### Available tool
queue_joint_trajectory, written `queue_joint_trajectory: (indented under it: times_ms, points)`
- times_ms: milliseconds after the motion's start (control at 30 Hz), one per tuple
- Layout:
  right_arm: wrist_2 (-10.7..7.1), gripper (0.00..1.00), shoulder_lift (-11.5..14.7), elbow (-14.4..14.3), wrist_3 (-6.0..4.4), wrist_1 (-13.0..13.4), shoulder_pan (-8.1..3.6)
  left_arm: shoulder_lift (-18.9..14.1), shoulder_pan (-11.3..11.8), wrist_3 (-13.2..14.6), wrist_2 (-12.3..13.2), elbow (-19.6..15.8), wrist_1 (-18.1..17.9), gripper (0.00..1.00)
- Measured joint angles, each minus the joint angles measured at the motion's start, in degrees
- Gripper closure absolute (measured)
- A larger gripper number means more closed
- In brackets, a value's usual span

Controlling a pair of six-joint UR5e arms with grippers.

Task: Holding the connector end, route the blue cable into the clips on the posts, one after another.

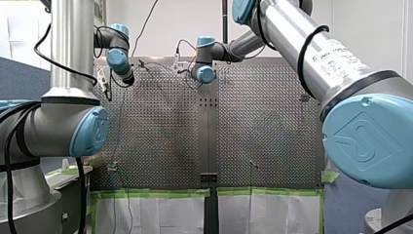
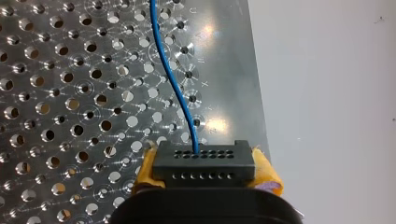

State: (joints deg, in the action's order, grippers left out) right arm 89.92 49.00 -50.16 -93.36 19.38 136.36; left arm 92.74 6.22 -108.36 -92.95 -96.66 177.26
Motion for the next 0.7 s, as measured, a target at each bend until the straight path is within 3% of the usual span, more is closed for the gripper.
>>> queue_joint_trajectory:
  times_ms: [367, 700]
  points:
    - [0.0, 1.0, 0.0, 0.0, 0.0, -0.5, 0.01, -5.1, -0.9, -5.5, 0.0, -1.2, 5.5, 0.0]
    - [0.05, 1.0, 0.1, 0.0, 0.0, -0.7, 0.0, -9.6, -3.0, -6.0, -0.3, -1.2, 6.7, 0.0]
